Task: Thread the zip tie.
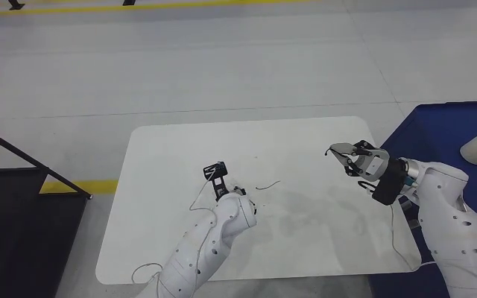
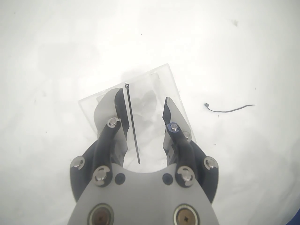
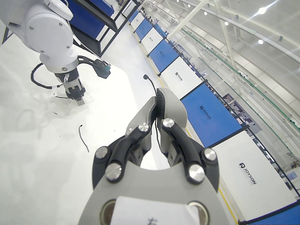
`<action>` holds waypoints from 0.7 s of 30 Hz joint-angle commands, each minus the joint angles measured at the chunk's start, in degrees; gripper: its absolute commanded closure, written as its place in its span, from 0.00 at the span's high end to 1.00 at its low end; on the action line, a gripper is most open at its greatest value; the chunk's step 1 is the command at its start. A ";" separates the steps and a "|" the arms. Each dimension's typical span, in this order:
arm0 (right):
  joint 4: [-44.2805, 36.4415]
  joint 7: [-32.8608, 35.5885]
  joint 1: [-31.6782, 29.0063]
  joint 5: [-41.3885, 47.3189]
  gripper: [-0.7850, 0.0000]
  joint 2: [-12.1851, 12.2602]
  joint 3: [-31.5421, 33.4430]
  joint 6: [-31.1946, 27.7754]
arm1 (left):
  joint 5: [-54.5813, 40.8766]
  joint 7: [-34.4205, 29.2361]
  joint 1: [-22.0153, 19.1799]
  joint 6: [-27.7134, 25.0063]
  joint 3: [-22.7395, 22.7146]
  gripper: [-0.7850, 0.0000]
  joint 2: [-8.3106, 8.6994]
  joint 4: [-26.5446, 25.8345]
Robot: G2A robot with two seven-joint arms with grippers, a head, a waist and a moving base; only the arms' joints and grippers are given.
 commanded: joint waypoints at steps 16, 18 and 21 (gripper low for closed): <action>0.00 0.00 0.00 0.00 0.00 0.00 0.00 0.00 | 3.43 0.00 0.80 0.00 -2.51 0.27 -3.01 3.03; 0.00 0.00 0.00 0.00 0.00 0.00 0.00 0.00 | 3.93 0.00 1.05 0.00 -2.94 0.10 -3.27 2.76; 0.00 0.00 0.00 0.00 0.00 0.00 0.00 0.00 | 5.02 0.00 1.67 0.00 -3.39 0.00 -3.60 2.11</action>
